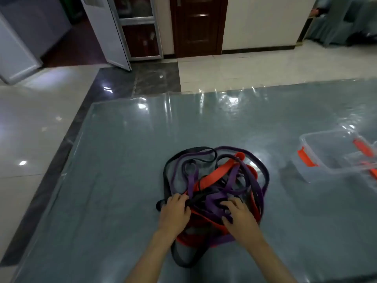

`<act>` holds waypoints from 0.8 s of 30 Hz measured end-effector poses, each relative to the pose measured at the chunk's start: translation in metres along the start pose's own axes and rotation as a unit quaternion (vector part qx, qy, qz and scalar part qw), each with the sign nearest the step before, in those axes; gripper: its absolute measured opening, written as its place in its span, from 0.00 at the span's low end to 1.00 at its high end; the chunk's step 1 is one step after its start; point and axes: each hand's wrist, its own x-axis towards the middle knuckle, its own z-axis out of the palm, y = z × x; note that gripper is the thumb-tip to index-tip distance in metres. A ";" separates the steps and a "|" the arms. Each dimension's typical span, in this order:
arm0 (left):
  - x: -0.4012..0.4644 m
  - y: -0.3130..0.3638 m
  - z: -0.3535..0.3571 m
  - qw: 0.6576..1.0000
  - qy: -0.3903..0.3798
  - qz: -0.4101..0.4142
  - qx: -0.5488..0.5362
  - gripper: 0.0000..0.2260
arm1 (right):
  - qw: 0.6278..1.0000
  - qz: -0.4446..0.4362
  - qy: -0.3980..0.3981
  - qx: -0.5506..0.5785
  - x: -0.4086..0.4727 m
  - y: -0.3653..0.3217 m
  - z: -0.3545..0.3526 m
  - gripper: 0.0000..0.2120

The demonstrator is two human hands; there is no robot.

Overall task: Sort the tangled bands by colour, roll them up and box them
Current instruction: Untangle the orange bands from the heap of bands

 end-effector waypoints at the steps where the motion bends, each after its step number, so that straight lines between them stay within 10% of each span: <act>1: 0.006 0.004 0.002 1.000 -0.010 0.018 -0.015 0.18 | 1.000 0.003 -0.015 -0.002 0.004 0.004 0.002 0.23; 7: 0.034 0.042 0.017 0.971 -0.156 0.161 -0.078 0.26 | 0.995 0.014 -0.038 0.090 0.023 0.012 -0.001 0.12; 13: 0.046 0.061 0.013 0.954 0.014 0.101 -0.281 0.08 | 0.979 -0.059 0.061 0.186 0.035 0.029 -0.014 0.19; 24: 0.046 0.077 -0.050 0.867 0.153 -0.038 -0.473 0.12 | 0.979 0.126 0.110 0.116 0.027 0.110 -0.019 0.16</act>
